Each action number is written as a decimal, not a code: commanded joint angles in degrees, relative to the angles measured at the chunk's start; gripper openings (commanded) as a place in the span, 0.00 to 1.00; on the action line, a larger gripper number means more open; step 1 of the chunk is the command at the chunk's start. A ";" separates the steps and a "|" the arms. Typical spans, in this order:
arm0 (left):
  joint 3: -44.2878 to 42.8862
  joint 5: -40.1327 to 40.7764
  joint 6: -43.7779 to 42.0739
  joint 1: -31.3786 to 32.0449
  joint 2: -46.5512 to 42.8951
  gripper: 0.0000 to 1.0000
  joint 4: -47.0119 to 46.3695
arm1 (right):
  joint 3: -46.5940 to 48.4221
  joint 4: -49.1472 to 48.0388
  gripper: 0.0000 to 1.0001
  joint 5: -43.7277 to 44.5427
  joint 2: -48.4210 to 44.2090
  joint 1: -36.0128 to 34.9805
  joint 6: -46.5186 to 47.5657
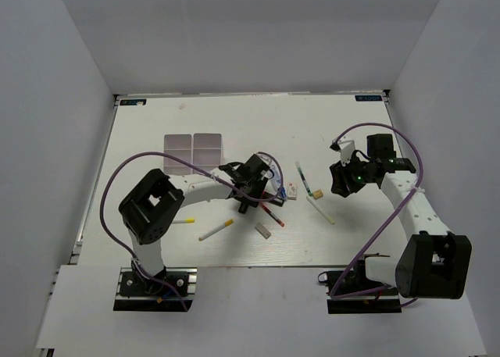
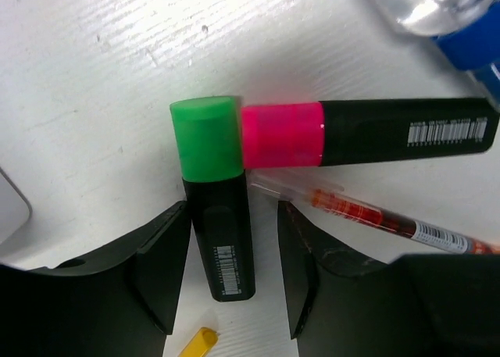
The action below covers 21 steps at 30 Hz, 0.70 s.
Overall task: Sort the stationery into containers
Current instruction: Pick up the pen from the center of the board.
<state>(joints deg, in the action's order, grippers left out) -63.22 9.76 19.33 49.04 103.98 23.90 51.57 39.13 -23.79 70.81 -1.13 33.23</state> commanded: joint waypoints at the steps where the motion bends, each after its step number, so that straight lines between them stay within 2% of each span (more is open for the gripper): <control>1: -1.29 -1.50 0.71 0.36 4.03 0.58 4.14 | -0.42 0.07 0.54 -0.91 -1.81 0.25 0.08; 4: -1.99 -3.16 1.23 -0.16 4.74 0.53 5.63 | -0.77 -0.02 0.54 -0.99 -2.07 0.16 0.08; 14: -8.58 -8.52 4.22 -0.17 9.39 0.51 15.82 | -1.30 -0.37 0.54 -1.70 -2.16 0.25 -0.27; 19: -11.49 -9.06 4.22 -0.17 12.99 0.42 21.62 | -1.30 -0.46 0.54 -2.05 -2.08 0.25 -0.36; 21: -11.49 -9.06 4.22 -0.17 13.52 0.35 22.15 | -1.30 -0.38 0.54 -2.14 -2.16 0.16 -0.36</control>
<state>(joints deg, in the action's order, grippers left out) -77.10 6.63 22.02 48.47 112.62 39.11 50.68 39.07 -24.45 69.84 -1.13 33.21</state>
